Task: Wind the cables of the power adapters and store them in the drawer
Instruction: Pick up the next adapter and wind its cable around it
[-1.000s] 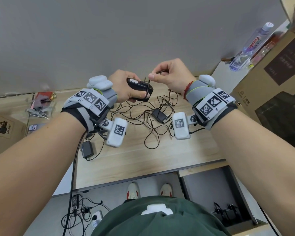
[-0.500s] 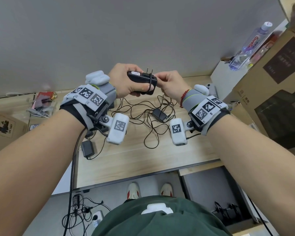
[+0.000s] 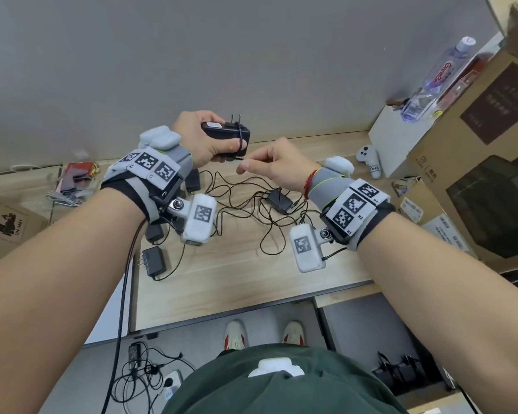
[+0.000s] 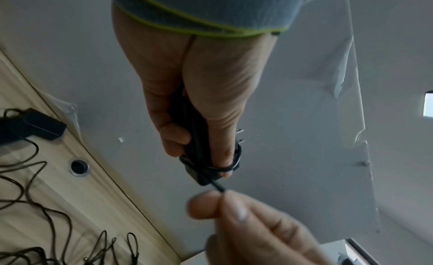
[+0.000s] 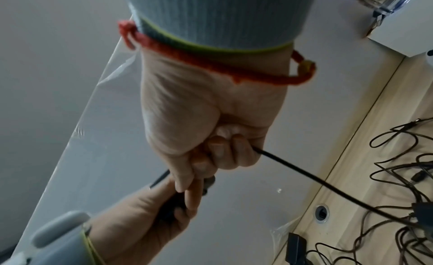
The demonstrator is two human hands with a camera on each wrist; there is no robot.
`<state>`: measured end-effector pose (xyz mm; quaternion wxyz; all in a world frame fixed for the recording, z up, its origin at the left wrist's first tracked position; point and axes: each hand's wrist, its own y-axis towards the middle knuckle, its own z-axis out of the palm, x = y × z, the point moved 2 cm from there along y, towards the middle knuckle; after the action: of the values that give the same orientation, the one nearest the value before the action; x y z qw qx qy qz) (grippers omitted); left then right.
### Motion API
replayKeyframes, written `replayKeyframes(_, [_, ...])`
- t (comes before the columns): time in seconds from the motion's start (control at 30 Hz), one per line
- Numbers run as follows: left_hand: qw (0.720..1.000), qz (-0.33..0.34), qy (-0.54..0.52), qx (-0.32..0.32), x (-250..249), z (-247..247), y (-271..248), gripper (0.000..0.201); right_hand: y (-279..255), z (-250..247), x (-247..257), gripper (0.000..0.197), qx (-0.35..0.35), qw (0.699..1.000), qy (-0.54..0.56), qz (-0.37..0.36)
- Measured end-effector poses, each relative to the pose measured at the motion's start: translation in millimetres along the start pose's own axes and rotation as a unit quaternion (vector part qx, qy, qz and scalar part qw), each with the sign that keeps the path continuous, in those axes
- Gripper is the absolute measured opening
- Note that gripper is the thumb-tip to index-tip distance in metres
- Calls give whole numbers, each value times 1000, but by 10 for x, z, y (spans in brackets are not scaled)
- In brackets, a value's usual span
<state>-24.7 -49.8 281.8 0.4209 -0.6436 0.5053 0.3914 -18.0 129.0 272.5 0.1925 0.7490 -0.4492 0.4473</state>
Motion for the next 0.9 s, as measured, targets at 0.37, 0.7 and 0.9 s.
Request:
replayKeyframes(0.37, [992,15,104,73,33,14,-23,29,180,-243,5,13,-85,995,35,-28])
replayKeyframes(0.7, [981,51,120,147,-82,108,-108,36,282,-326,-139,17,-135,986,91,-37])
replayKeyframes(0.9, [986,55,60,143,-111,163,-92,27,289,-166,-307,34,-129,987,98,12])
